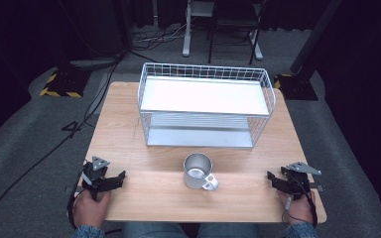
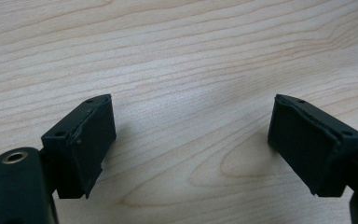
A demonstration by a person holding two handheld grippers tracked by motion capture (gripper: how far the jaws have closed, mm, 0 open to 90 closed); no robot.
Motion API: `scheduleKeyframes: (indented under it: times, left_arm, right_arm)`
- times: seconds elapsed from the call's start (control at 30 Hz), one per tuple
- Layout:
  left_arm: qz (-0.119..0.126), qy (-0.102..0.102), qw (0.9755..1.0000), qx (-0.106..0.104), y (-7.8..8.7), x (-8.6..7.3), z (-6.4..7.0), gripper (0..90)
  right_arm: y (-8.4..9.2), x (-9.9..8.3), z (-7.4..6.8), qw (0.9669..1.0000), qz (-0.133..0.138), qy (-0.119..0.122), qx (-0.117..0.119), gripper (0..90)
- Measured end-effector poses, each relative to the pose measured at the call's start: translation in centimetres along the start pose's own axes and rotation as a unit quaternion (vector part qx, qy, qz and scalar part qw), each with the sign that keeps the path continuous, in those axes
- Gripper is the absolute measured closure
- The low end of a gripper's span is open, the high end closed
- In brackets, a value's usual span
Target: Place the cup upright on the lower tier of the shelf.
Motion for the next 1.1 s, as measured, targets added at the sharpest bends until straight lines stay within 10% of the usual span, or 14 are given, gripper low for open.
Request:
scheduleKeyframes:
  times: [1.1]
  left_arm:
    - [0.000,0.000,1.0000,0.000,0.0,0.0,0.0,15.3]
  right_arm:
    - [1.4,0.8,-0.6,0.9999,0.004,-0.006,0.009,45.5]
Point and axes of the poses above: each handheld gripper's, and its own axes: y roughly backward along the jaws, x roughly out of its top, z roughly to its right, the point moved 7 cm from there along -y, roughly forward along the jaws, and after that the axes turned 11 degrees about -z, right-handed, at the moved point
